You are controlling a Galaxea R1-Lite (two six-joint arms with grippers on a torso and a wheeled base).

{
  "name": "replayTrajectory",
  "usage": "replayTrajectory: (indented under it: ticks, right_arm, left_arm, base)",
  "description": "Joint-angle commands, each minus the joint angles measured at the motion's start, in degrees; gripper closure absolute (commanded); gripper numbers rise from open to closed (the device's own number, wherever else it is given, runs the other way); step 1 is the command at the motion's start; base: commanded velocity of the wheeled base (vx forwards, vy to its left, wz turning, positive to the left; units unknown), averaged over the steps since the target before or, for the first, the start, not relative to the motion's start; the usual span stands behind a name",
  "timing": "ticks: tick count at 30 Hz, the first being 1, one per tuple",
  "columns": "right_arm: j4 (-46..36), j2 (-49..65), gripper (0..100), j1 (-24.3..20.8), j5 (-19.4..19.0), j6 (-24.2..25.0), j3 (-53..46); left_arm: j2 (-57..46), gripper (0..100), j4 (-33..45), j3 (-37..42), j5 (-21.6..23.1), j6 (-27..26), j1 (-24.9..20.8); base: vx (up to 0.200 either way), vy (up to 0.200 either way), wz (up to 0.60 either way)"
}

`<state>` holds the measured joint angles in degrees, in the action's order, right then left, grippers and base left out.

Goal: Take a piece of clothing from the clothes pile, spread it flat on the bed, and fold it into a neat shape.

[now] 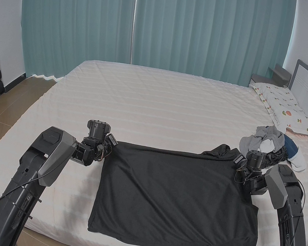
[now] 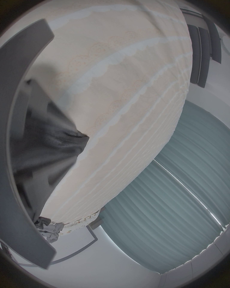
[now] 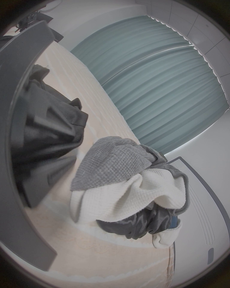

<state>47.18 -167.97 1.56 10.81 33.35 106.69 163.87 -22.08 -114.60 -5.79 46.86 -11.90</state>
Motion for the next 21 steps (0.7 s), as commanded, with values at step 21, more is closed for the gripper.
replayTrajectory:
  ticks: [21]
  right_arm:
    - [20.94,40.88,0,4.24,-19.34,9.36,-70.83]
  left_arm:
    - [-33.08,0,-17.91,52.73,4.30,2.89,2.49]
  base:
    - [0.000,0.000,0.00]
